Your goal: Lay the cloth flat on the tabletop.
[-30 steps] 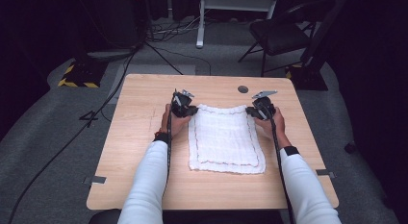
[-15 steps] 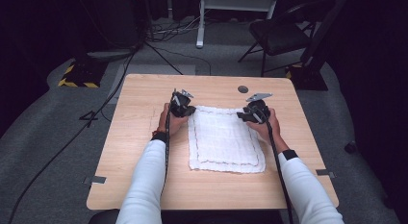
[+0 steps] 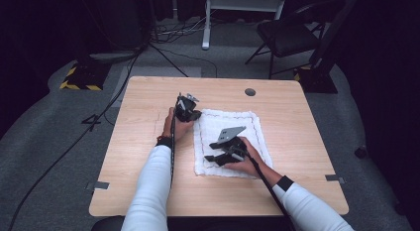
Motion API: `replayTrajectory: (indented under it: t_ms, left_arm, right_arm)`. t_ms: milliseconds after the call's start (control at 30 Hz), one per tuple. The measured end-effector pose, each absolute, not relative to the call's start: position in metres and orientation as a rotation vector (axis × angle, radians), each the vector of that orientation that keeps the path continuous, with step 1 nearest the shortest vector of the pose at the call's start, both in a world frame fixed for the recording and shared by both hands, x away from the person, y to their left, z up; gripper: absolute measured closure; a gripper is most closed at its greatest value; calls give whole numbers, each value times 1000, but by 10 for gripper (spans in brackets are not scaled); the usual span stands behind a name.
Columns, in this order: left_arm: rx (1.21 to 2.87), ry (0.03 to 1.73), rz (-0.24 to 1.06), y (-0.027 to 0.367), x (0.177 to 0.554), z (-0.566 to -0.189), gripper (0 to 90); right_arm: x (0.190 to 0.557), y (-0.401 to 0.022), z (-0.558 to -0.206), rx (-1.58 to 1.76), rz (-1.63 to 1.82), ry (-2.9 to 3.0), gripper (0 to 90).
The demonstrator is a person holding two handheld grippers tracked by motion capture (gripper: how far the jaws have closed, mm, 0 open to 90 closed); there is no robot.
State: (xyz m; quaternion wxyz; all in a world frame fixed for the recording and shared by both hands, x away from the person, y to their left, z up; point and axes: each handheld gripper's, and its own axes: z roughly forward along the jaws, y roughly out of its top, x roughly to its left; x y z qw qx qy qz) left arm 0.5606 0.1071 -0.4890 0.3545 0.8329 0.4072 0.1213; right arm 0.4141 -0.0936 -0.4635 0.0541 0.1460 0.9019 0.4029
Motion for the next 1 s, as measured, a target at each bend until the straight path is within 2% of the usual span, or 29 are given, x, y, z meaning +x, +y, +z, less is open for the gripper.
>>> replayTrajectory:
  t_ms: [167,367,400,433,533,600,633,1000]
  left_arm:
    - [2140,1070,315,107,560,-489,851]
    - [2135,1080,312,109,559,-488,851]
    - [2128,1078,312,111,558,-488,851]
    - [2128,1078,312,111,558,-488,851]
    - [2135,1076,296,114,559,-490,851]
    - [2133,1077,286,114,559,-490,851]
    - [2130,1074,284,115,559,-491,851]
    - [2143,1072,319,115,554,-487,853]
  right_arm:
    - [388,-70,-474,324,1160,2822,476]
    - [381,-54,-487,329,1076,2855,518]
    - [381,-52,-489,332,1055,2836,586]
    - [381,-52,-489,332,1055,2836,586]
    - [384,-54,-488,379,1047,2802,757]
    - [384,-54,-488,389,1039,2790,783]
    - [382,-52,-488,379,1018,2768,823]
    - [381,-50,-487,341,1019,2769,856]
